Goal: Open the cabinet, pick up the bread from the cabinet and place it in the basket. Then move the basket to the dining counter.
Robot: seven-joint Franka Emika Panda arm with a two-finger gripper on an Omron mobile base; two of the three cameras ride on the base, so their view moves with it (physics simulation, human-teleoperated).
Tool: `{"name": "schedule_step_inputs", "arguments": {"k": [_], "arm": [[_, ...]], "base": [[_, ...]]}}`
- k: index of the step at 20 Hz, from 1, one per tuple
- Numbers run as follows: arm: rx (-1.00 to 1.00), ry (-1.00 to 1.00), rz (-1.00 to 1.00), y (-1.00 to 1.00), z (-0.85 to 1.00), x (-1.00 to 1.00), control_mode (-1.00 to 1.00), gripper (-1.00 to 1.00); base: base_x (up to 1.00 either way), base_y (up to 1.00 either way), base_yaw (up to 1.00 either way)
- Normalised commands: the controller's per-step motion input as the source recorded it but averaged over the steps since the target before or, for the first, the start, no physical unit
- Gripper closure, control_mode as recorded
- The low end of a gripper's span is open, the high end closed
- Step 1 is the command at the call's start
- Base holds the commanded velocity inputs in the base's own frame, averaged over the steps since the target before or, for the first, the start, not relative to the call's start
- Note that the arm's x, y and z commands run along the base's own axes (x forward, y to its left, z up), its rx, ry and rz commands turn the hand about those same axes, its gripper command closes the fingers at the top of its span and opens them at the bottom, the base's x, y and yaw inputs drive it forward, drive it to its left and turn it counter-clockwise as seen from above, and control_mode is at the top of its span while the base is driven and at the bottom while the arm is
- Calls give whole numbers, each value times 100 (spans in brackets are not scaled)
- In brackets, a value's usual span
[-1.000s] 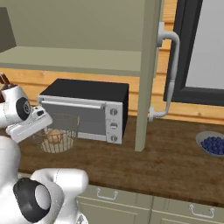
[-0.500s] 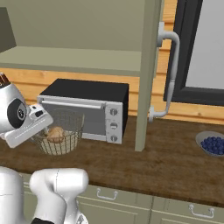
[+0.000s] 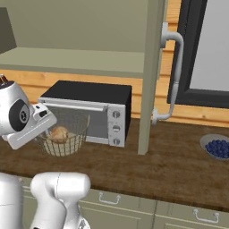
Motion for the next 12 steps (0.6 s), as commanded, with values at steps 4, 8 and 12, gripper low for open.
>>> {"name": "schedule_step_inputs", "arguments": {"k": [4,8,12], "arm": [[0,0,0,0,0,0,-100,100],[0,0,0,2,0,-17,100,100],[0,0,0,0,0,0,100,100]], "base": [[0,0,0],[-25,0,0],[-100,-8,-9]]}}
